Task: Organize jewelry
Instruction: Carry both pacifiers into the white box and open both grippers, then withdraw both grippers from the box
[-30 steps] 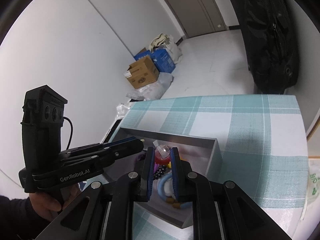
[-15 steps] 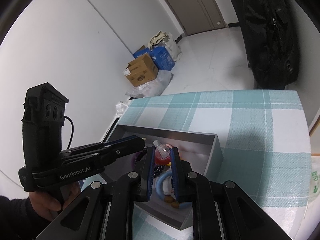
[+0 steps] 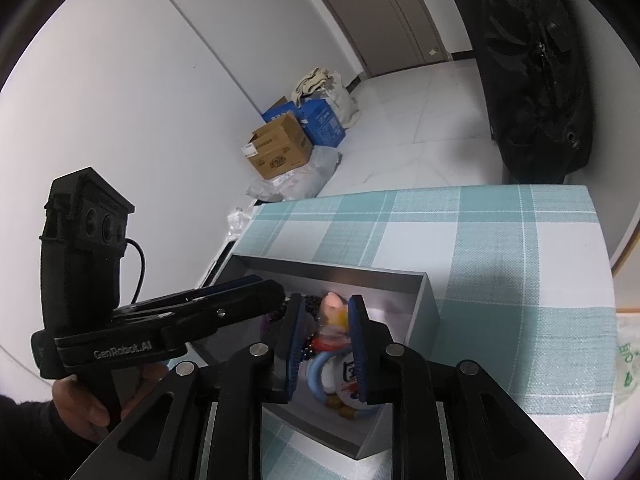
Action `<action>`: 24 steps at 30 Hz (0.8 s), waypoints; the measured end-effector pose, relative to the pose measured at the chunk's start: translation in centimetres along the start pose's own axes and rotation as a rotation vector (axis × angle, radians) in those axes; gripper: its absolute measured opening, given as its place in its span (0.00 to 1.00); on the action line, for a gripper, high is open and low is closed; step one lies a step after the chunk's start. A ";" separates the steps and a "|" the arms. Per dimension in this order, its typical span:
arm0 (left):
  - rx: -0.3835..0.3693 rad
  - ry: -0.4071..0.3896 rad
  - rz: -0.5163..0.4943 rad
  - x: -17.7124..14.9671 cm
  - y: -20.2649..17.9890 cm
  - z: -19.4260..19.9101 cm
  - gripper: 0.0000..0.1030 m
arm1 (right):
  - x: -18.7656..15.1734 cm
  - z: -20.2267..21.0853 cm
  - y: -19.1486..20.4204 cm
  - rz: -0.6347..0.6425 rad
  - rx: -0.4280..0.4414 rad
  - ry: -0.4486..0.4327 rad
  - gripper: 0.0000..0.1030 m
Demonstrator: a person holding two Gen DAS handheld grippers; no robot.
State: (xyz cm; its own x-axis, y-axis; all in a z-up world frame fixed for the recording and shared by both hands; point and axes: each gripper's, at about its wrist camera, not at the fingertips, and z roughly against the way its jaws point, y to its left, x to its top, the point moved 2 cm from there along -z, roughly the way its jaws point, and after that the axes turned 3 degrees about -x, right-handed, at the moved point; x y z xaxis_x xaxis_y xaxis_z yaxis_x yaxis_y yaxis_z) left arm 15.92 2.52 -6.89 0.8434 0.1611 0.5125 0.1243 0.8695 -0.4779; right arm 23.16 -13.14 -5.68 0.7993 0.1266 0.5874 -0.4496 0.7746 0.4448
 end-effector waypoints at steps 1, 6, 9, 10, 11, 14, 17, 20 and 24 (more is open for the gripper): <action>0.000 -0.006 0.000 0.0 0.0 0.1 0.45 | 0.0 0.1 0.0 0.002 -0.002 -0.003 0.22; 0.016 -0.015 0.005 0.0 0.1 0.4 0.45 | 0.0 0.7 0.6 0.027 -0.008 -0.030 0.35; 0.022 -0.035 -0.004 0.0 0.1 0.9 0.46 | -0.1 1.2 0.9 0.038 -0.034 -0.051 0.53; 0.026 -0.044 -0.013 0.0 -0.1 1.0 0.46 | -0.1 1.4 1.0 0.039 -0.045 -0.061 0.56; 0.033 -0.053 -0.023 -0.1 -0.3 1.2 0.46 | -0.2 1.7 1.0 0.038 -0.053 -0.071 0.60; 0.050 -0.081 -0.051 -0.2 -0.8 1.9 0.47 | -0.3 2.4 1.0 0.028 -0.063 -0.087 0.67; 0.074 -0.104 -0.067 -0.6 -1.1 2.4 0.57 | -0.7 3.2 0.9 0.022 -0.079 -0.106 0.73; 0.100 -0.141 -0.072 -1.0 -1.3 3.2 0.60 | -1.1 4.1 0.8 0.022 -0.099 -0.128 0.77; 0.132 -0.184 -0.069 -1.9 -1.4 4.7 0.63 | -1.7 5.2 1.4 0.031 -0.114 -0.156 0.85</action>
State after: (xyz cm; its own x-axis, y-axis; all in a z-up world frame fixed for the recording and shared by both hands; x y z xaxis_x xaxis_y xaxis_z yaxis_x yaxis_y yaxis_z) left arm 11.69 3.21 -3.84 0.7241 0.1713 0.6681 0.0988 0.9329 -0.3463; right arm 19.09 -15.46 -2.58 0.7102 0.0604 0.7014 -0.4174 0.8384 0.3505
